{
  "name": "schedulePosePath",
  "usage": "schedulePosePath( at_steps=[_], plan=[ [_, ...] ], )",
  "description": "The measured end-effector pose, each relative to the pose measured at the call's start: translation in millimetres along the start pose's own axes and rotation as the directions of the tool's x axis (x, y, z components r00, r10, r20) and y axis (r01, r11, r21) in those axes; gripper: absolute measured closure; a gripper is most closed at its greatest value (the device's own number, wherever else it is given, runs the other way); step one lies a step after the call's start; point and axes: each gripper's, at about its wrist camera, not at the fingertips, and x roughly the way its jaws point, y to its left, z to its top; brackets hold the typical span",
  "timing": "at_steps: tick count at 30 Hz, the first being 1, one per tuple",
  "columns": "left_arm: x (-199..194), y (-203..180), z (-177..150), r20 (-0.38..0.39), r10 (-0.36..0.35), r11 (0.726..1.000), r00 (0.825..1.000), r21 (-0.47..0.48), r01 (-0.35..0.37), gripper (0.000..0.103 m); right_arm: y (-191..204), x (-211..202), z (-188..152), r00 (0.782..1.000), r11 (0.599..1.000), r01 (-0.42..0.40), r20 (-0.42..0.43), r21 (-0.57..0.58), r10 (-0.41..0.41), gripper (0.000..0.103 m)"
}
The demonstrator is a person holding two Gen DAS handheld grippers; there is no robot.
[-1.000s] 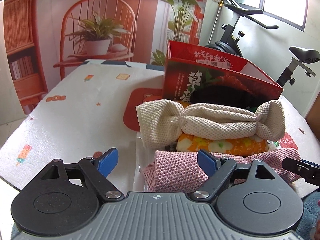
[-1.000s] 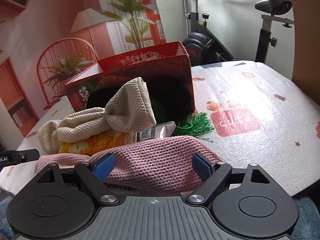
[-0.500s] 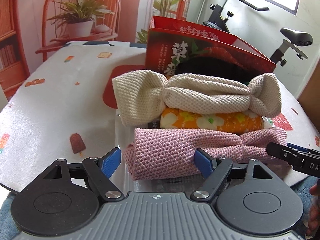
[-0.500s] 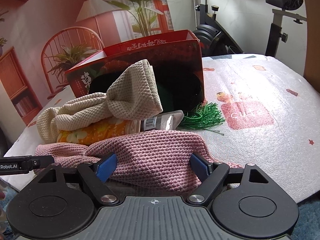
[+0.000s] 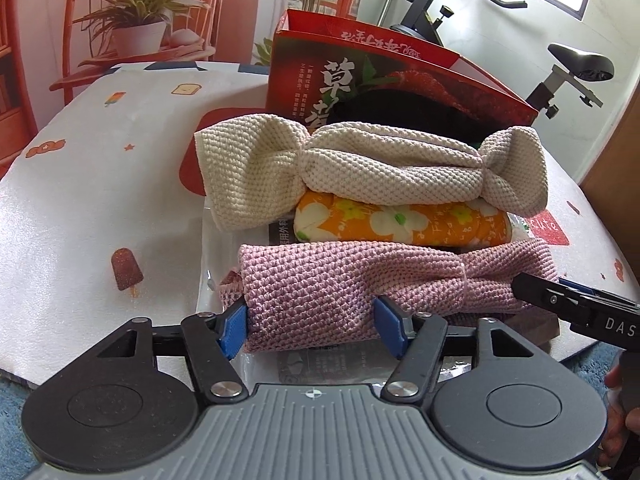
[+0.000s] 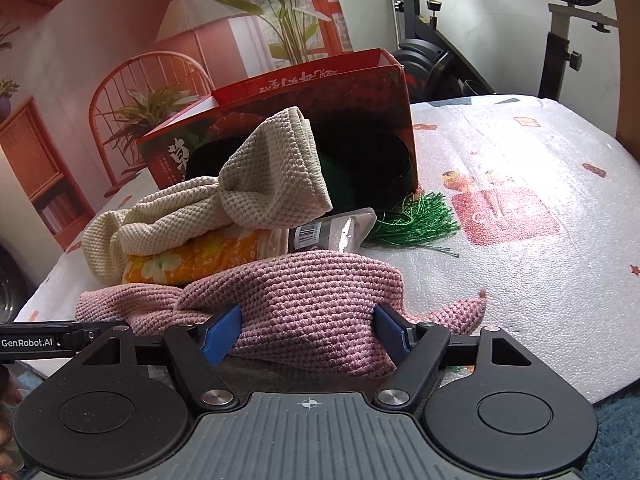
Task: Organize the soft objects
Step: 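Close both grippers on the pink knit towel a short span apart, then lift the pink towel with both grippers and carry it into the red box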
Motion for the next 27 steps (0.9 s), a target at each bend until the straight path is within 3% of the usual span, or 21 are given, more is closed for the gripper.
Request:
schedulePosePath(
  at_steps=[10,14,18,27],
  plan=[
    [-2.7,-2.9,0.0,0.012,-0.03,0.999,0.999,0.014,0.03,0.052,7.6,-4.6,0.1,1.0,0.999,-0.006,0.009,-0.034,0.006,0.04],
    [-5.1,-4.4,-0.1,0.022,-0.041,0.999,0.999,0.025,0.04,0.068,10.8,-10.2,0.6,1.0,0.998,-0.016,0.024,-0.059,0.018,0.042],
    [-8.4,-9.5,-0.1,0.041,-0.045,0.998,0.998,0.055,0.042,0.077,10.7,-16.3,1.8,0.999,0.998,-0.025,0.042,-0.06,0.028,0.053],
    [-14.0,-9.1,2.8,0.08,-0.046,0.998,0.996,0.045,0.043,0.084,16.7,-34.3,5.6,0.993,0.991,-0.048,0.104,-0.122,0.061,0.073]
  ],
)
